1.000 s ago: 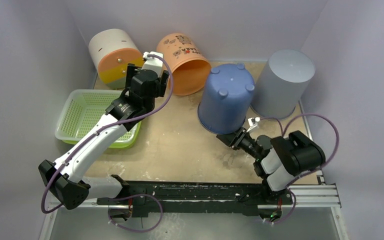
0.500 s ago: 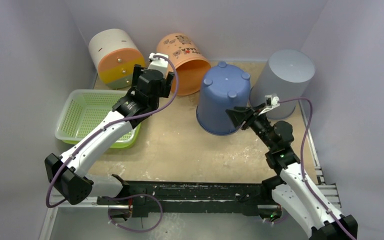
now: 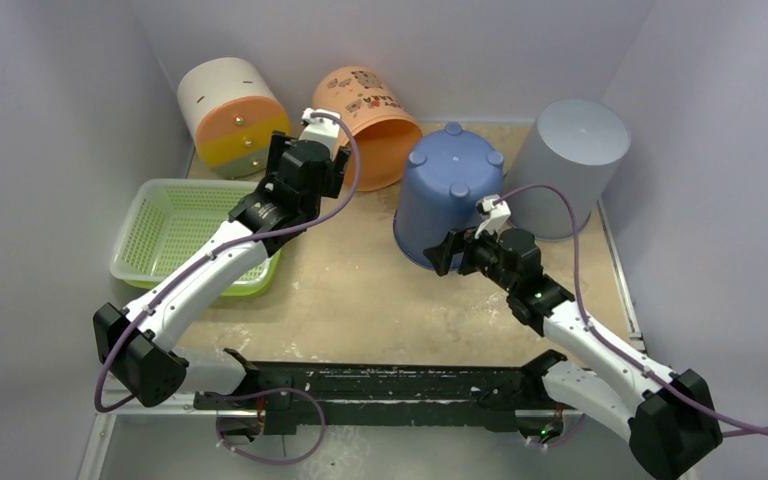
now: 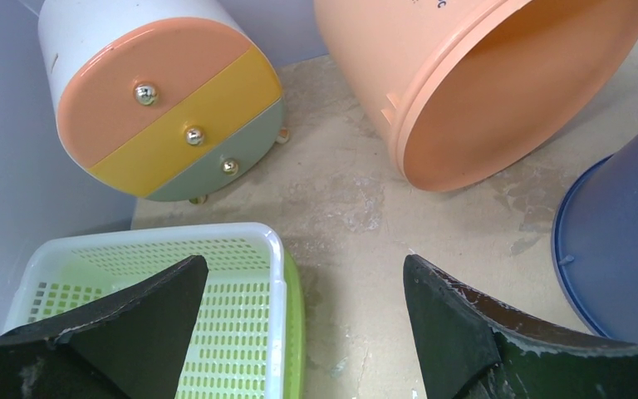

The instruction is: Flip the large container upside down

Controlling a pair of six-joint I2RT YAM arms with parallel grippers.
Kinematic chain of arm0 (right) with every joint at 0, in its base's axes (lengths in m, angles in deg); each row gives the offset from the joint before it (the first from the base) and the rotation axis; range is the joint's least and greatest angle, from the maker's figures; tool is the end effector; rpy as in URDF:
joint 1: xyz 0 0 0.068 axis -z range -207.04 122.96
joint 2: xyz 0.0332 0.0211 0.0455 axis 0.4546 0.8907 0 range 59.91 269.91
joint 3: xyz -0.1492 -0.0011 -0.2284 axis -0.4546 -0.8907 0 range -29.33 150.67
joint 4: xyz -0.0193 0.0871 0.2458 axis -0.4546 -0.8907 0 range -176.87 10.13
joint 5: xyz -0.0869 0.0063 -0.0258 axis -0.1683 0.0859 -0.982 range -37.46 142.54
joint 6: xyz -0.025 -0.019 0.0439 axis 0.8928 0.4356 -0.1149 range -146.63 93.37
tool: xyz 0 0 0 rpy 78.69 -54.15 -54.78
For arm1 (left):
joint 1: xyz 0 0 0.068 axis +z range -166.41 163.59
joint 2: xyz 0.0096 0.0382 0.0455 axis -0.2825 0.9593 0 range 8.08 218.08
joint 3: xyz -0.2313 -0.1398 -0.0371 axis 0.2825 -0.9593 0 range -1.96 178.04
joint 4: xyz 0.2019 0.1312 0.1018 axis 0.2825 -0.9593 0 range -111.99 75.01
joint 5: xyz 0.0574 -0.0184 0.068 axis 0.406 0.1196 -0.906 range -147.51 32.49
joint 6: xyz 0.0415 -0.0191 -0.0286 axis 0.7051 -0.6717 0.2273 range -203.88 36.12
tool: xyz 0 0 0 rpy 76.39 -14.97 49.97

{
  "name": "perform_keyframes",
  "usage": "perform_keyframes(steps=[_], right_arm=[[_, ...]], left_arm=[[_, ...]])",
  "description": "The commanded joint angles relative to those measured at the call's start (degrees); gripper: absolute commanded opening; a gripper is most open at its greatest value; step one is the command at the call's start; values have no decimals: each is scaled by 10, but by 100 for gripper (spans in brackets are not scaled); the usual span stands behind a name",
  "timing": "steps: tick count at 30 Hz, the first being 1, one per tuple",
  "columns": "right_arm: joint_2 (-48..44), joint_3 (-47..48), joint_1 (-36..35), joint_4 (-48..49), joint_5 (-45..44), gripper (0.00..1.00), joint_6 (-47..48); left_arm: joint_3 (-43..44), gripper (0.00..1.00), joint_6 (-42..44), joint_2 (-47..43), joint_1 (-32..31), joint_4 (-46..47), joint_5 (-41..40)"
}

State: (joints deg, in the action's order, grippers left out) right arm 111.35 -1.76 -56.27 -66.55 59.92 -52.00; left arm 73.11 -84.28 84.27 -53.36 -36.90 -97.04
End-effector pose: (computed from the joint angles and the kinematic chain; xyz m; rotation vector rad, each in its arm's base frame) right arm 0.1821 0.1072 0.2557 -0.1588 1.8171 0.7983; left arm 0.2506 -0.1600 0.3854 0.1609 1.8771 0.2355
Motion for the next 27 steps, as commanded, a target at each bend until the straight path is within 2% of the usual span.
perform_keyframes(steps=[1,7,14,20,22,27], right_arm=[[36,43,0,36,-74,100,-4],[103,46,0,107,-127,100,-50],[130,42,0,172,-269,100,-128],[178,61,0,227,-356,100,-140],[195,79,0,228,-354,100,-125],[199,107,-38,156,-343,100,-124]], left_arm=[[-9,85,-9,-2,-4,20,3],[-11,85,-9,-5,-5,16,10],[-16,85,-9,-15,-5,12,22],[-27,85,-12,-20,-7,12,30],[-28,85,-11,-23,-8,11,32],[-27,85,-5,-29,-9,2,31]])
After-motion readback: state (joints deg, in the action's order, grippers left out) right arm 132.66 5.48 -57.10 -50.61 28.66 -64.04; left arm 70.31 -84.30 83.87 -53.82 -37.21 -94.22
